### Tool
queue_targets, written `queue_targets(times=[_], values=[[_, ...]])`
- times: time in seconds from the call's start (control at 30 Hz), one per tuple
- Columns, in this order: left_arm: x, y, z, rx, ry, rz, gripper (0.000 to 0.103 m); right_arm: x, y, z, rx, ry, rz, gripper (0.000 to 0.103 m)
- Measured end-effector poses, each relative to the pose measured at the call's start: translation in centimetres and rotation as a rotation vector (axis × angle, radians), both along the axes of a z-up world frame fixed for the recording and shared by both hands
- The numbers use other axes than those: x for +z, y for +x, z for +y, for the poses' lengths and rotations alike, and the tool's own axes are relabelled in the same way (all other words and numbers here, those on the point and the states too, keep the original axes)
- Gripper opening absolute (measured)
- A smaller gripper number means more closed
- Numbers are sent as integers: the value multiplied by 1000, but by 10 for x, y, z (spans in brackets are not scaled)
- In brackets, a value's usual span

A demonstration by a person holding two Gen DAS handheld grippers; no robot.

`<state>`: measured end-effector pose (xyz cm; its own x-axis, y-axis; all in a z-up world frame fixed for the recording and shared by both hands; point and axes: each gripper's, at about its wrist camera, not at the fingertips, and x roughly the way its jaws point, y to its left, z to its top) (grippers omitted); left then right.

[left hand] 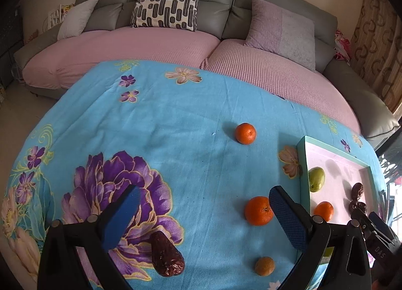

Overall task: Organize fruits
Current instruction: 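Grasp a dark date with the left gripper while the right gripper grasps another brown fruit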

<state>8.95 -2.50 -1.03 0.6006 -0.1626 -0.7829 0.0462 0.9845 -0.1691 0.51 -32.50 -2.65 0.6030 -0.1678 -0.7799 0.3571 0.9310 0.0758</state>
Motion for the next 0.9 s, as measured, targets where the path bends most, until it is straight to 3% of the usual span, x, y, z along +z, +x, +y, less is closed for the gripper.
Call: queue_targets(times=[0.07, 0.23, 0.67, 0.77, 0.87, 0.9], values=[[4, -1, 9, 10, -10, -12, 103, 2, 5, 12, 55, 21, -7, 95], [19, -13, 23, -22, 77, -59, 103, 10, 17, 46, 192, 57, -41, 95], [5, -26, 45, -52, 0, 57, 103, 17, 27, 122, 542, 58, -21, 93], [-7, -25, 41, -65, -1, 98, 99, 13, 27, 133, 583, 48, 6, 74], [-21, -22, 37, -78, -7, 148, 88, 6, 27, 138, 609, 55, 36, 66], [-26, -22, 35, -85, -6, 165, 87, 3, 28, 140, 620, 60, 46, 58]])
